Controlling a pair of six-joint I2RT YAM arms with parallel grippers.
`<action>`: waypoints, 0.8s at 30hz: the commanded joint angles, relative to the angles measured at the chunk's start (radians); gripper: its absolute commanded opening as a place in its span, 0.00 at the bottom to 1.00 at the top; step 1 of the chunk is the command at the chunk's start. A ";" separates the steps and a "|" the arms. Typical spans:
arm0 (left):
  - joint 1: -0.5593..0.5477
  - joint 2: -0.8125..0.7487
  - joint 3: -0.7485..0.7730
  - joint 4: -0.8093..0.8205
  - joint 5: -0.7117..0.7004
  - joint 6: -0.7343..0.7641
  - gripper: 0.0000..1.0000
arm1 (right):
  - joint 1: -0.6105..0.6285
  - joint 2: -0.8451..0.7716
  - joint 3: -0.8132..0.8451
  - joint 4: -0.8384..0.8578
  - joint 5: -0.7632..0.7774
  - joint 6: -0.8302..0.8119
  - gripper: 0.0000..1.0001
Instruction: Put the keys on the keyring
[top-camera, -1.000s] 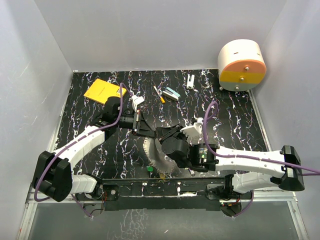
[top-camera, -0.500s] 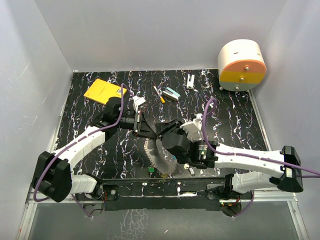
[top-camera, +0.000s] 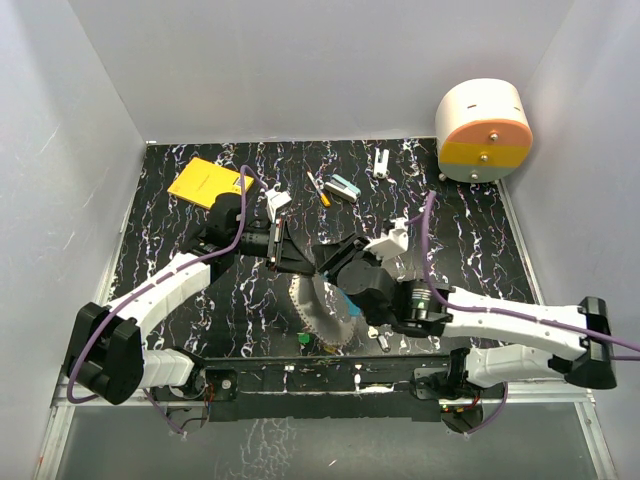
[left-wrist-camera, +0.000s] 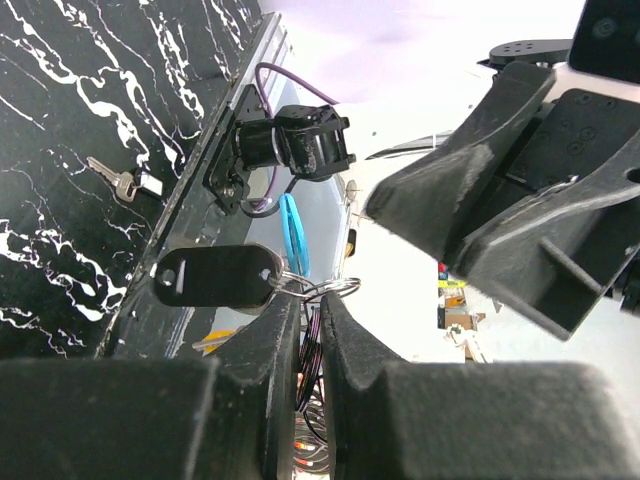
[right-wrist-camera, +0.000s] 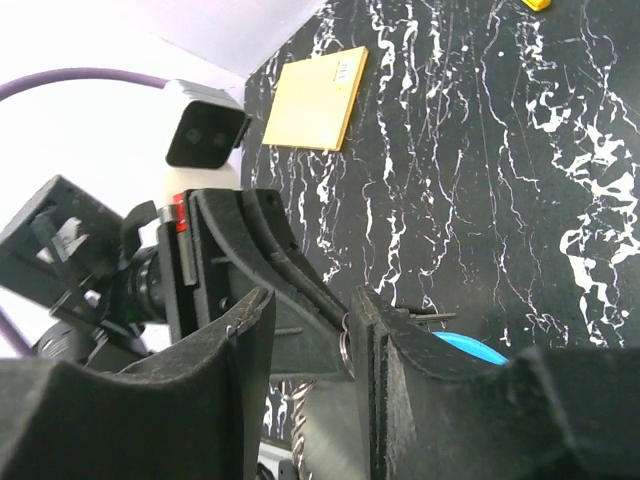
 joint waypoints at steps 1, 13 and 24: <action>-0.005 -0.039 -0.015 0.126 0.057 -0.083 0.00 | -0.005 -0.126 0.051 -0.018 -0.031 -0.147 0.39; -0.005 -0.017 0.085 -0.113 0.016 0.172 0.00 | -0.010 -0.011 0.250 -0.210 -0.126 -0.385 0.43; -0.004 0.044 0.374 -0.701 -0.175 0.943 0.00 | -0.137 -0.041 0.295 -0.378 -0.425 -0.471 0.37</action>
